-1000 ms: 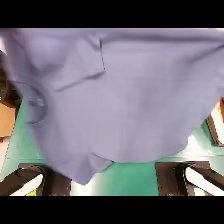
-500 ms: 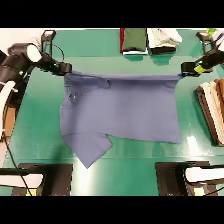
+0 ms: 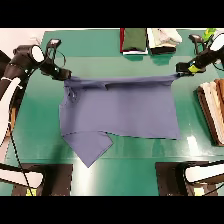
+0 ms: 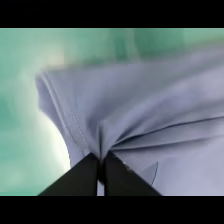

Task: Fold the shirts.

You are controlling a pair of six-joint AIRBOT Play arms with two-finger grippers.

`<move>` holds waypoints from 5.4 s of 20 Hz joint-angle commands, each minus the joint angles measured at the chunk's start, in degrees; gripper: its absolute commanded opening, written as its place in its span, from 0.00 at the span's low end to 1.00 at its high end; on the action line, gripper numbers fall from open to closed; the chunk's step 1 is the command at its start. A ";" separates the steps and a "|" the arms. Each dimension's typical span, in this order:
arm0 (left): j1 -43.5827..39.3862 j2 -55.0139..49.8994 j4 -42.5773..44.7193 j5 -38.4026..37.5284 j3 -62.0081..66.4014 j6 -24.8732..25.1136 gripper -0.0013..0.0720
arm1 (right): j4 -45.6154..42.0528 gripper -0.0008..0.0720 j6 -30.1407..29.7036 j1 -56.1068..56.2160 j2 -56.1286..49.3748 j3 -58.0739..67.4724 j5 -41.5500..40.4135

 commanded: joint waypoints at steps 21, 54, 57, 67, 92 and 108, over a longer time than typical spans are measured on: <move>0.13 27.06 -1.27 -10.19 -33.35 -11.19 0.64 | 3.02 0.71 -1.44 0.42 19.08 -23.50 -2.45; 0.11 47.10 -14.32 -2.49 -60.98 -11.61 0.05 | 1.55 0.73 0.07 -5.07 31.89 -50.07 -0.42; 0.11 47.08 -14.51 -2.40 -60.76 -11.30 0.05 | 3.56 0.82 -0.28 -10.21 34.84 -57.09 -0.66; 0.13 47.08 -14.91 -2.51 -60.76 -11.28 0.05 | 6.36 0.59 0.81 -4.02 33.05 -63.82 -6.84; 0.13 30.18 -9.20 -1.31 -31.36 -2.19 0.05 | -4.20 0.04 1.14 1.97 26.53 -33.97 -0.74; 0.13 14.23 -7.34 10.03 -22.34 -3.63 0.59 | 4.90 0.61 1.33 -1.53 -0.02 -9.64 -3.19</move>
